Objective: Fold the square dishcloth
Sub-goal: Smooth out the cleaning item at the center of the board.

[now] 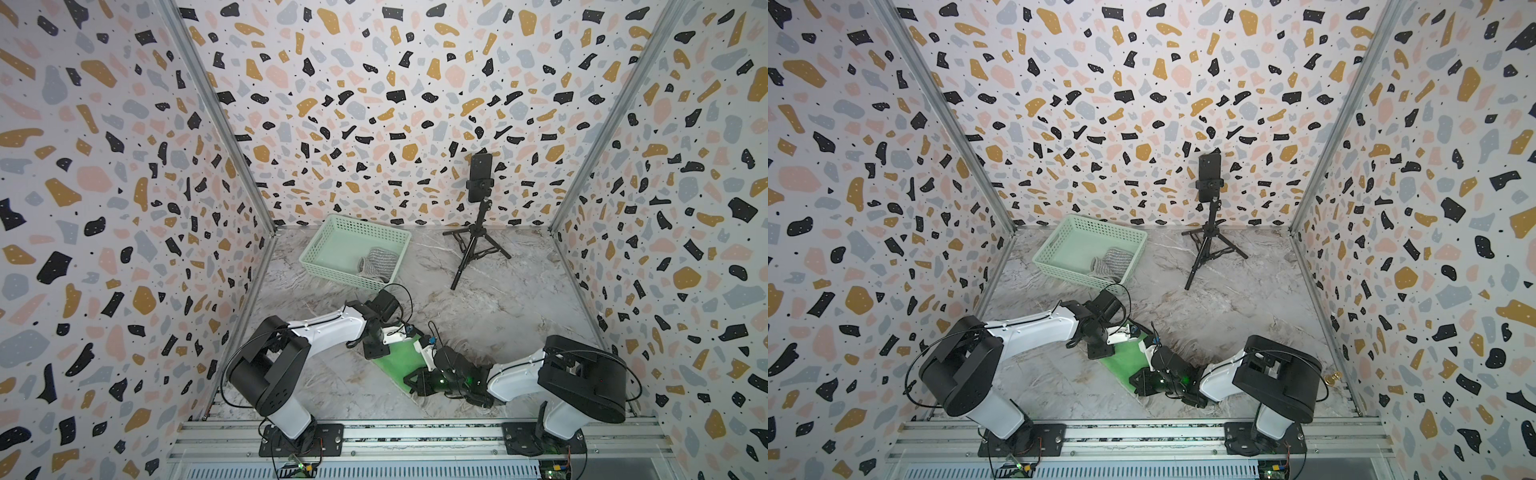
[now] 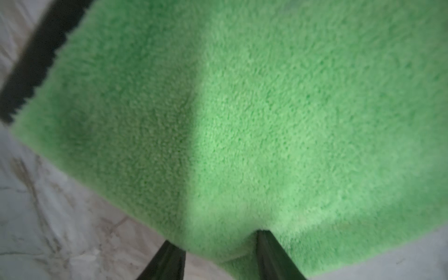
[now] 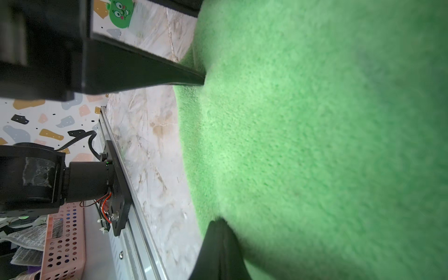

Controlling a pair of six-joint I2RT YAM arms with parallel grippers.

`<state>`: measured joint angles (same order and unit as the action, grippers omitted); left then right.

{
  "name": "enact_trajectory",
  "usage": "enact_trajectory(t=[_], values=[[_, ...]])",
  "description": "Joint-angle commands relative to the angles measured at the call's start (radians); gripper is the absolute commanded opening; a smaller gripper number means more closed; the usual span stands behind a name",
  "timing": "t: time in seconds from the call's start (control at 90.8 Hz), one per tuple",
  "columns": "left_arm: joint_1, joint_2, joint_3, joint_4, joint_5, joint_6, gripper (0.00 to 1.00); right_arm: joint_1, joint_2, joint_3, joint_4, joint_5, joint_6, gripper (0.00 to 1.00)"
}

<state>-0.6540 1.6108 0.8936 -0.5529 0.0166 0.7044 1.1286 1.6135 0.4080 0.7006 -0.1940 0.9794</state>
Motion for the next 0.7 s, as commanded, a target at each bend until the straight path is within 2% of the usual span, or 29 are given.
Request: enact_trajectory(t=[0.0,0.088,0.198,0.341,0.429,0.529,0.694], values=[[0.008,-0.021,-0.037,0.059,-0.113,0.025,0.5,0.006,-0.084,-0.018,-0.131,0.017,-0.007,0.11],[0.015,-0.115,-0.032,0.028,-0.114,0.031,0.51,0.004,-0.215,0.019,-0.288,0.051,-0.062,0.21],[0.029,-0.22,0.013,-0.049,-0.062,0.02,0.55,0.001,-0.414,0.091,-0.571,0.166,-0.163,0.37],[0.029,-0.286,0.063,-0.107,0.08,-0.01,0.58,-0.007,-0.629,0.215,-0.953,0.415,-0.336,0.63],[0.007,-0.243,0.106,-0.123,0.135,-0.038,0.58,-0.03,-0.722,0.281,-1.093,0.54,-0.411,0.79],[-0.057,-0.145,0.157,-0.127,0.099,-0.05,0.58,-0.081,-0.798,0.315,-1.181,0.61,-0.44,0.92],[-0.142,0.043,0.254,-0.147,0.073,-0.062,0.58,-0.159,-0.875,0.3,-1.231,0.664,-0.436,0.94]])
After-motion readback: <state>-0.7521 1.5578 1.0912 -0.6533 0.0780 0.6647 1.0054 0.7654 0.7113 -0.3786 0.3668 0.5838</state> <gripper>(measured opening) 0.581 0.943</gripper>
